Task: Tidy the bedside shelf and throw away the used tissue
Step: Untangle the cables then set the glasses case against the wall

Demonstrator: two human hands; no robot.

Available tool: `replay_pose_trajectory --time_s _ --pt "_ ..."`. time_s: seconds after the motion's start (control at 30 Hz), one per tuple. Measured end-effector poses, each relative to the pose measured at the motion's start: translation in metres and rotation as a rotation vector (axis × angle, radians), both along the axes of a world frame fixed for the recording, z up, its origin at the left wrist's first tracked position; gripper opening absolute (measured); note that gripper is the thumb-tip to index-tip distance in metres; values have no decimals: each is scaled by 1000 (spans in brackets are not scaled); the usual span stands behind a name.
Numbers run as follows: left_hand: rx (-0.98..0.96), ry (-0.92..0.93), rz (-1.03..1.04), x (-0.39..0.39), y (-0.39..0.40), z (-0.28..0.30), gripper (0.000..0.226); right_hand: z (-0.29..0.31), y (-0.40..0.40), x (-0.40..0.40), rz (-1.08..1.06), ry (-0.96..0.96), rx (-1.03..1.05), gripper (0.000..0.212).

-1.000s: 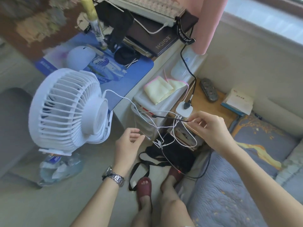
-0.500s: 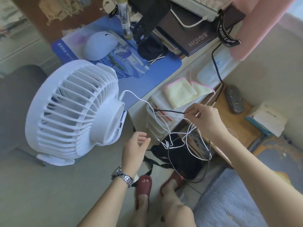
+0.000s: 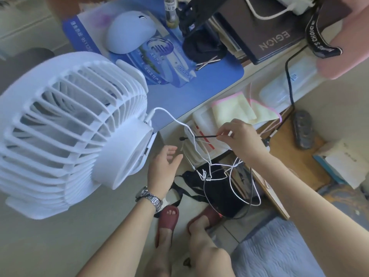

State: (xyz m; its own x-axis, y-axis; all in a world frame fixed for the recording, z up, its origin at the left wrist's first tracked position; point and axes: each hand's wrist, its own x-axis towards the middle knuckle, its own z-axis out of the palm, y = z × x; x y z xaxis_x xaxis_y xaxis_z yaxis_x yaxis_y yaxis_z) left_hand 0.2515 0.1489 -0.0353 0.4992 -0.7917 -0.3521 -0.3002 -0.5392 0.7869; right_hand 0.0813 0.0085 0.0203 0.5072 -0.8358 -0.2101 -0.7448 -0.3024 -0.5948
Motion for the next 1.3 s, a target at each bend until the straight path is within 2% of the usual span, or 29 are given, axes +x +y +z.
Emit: replay_pose_trajectory --time_s 0.33,0.43,0.63,0.8,0.97,1.03,1.13,1.3 --pt "15 -29 -24 -3 -21 -21 38 -15 -1 20 51 40 -58 4" --pt "-30 -22 -19 -5 -34 -29 31 -18 -2 19 53 44 -75 4" --pt "-62 -33 -67 -9 -46 -38 4 -17 -1 19 69 56 -84 6" --pt "-89 -67 -55 -10 -45 -37 20 -14 2 20 65 48 -75 6" --pt "-28 -95 -58 -9 -36 -36 19 -13 3 17 64 1 -73 5" --pt "-21 -113 -62 -7 -33 -34 17 -13 3 17 54 -16 -60 4" --pt "1 -161 -76 -4 -27 -33 18 -11 6 10 18 -29 -14 17" --pt "49 -179 -57 -3 -8 -33 17 -7 24 -15 -111 -32 171 24"
